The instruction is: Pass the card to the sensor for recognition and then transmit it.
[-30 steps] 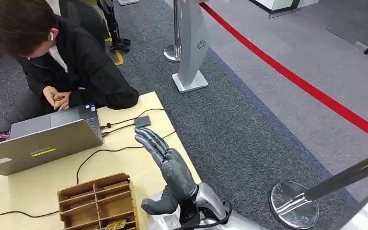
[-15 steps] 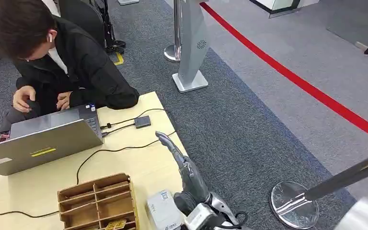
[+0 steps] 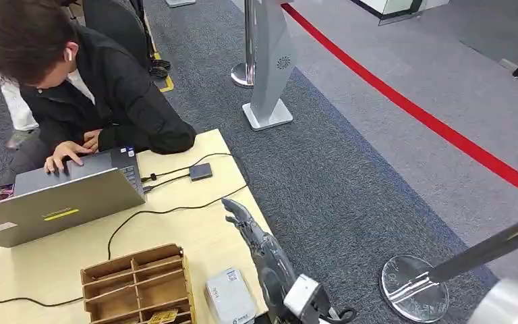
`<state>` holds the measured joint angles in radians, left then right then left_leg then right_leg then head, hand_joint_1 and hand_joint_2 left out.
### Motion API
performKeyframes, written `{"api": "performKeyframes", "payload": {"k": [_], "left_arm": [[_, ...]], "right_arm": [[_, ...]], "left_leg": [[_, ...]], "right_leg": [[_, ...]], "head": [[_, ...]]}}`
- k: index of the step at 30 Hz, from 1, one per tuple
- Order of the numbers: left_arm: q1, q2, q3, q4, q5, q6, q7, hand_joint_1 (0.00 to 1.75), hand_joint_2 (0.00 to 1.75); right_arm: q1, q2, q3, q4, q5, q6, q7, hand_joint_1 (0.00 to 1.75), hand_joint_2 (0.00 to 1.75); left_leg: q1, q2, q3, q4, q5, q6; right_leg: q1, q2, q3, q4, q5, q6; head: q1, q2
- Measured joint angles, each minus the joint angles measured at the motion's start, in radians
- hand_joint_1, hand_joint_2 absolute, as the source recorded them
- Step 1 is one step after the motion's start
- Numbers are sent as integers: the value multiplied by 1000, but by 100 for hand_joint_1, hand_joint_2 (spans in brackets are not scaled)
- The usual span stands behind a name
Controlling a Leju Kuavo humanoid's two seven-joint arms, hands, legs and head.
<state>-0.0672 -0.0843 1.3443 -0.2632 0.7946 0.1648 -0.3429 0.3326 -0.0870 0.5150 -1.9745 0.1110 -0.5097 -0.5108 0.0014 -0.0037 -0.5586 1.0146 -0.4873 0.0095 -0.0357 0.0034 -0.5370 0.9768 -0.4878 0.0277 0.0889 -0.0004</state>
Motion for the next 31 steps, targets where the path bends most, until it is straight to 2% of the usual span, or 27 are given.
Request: {"api": "performKeyframes", "payload": {"k": [10, 12, 13, 14, 16, 18, 21, 24, 31], "left_arm": [[0, 3, 4, 0, 0, 14, -16, 0, 0], [-8, -18, -24, 4, 0, 2, -8, 0, 0], [-19, -31, -75, 6, 0, -16, 37, 0, 0], [-36, -60, -162, 6, 0, -34, 94, 0, 0], [-66, -97, -328, 8, 0, -55, 148, 0, 0], [-87, -126, -427, 10, 0, -62, 146, 0, 0], [-90, -130, -514, 11, 0, -86, 115, 0, 0], [-90, -111, -584, 11, 0, -111, 89, 0, 0], [-93, -87, -663, 11, 0, -133, 71, 0, 0]], "right_arm": [[1, 0, 0, 0, -18, 18, -13, 0, 0], [-18, 0, 2, 4, -31, 81, 6, 0, 0], [-36, 1, 3, 19, -33, 166, 28, 0, 0], [-56, 10, 3, 34, -28, 220, 36, 0, 0], [-87, 26, 4, 58, -20, 251, 41, 0, 0], [-99, 38, 2, 69, -15, 270, 46, 0, 0], [-103, 47, 0, 81, -9, 285, 44, 0, 0], [-108, 59, -8, 93, -18, 282, 36, 0, 0], [-121, 63, -16, 116, -16, 295, 32, 0, 0]], "left_leg": [[0, 0, 0, 0, 0, 0], [-1, 1, 1, 0, 0, 0], [-2, 1, 1, 0, 1, 1], [-2, -1, 0, 0, 1, 1], [-2, -7, -2, 0, 3, 3], [-2, -6, 0, 0, 3, 3], [-2, 0, 2, 0, 2, 3], [-3, -2, 2, 0, 2, 3], [-1, -1, 2, 0, 2, 3]], "right_leg": [[0, 0, 0, 0, 0, 0], [0, 1, -3, 0, 1, 0], [-1, 1, -4, 0, 1, 0], [-3, -2, -3, 0, 1, 2], [-3, -8, -1, 0, 1, 3], [-2, -6, 4, 0, 2, 2], [-3, -1, 2, 0, 3, 2], [-2, -2, 2, 0, 2, 2], [-2, -1, 2, 0, 2, 2]], "head": [[0, 0], [0, 0], [0, 0], [-1, 0], [0, 0], [1, 0], [0, 0], [0, 0], [0, 0]]}}
